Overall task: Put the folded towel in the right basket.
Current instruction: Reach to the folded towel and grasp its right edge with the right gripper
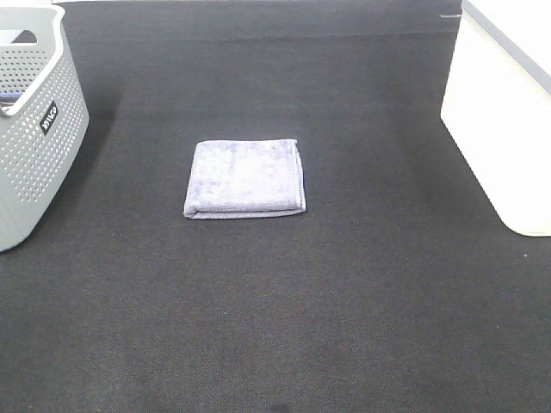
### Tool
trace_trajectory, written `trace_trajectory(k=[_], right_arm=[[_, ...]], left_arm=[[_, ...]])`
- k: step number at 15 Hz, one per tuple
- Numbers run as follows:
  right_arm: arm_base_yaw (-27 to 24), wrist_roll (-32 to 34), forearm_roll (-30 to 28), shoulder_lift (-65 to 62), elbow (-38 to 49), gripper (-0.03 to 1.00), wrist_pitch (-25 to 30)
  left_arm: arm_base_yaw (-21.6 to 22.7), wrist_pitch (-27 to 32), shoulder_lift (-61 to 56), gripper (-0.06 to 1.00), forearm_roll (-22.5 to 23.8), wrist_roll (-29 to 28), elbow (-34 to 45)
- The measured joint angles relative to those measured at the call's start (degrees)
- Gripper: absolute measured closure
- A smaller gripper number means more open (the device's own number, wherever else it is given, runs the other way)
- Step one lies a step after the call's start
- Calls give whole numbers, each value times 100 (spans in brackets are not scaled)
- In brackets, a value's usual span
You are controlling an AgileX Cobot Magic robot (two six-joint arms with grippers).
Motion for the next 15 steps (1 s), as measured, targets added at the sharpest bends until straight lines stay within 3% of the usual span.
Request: trace_trajectory(k=[15], right_arm=[[0, 0, 0, 0, 0, 26, 0]], left_arm=[[0, 0, 0, -3, 0, 0, 0]])
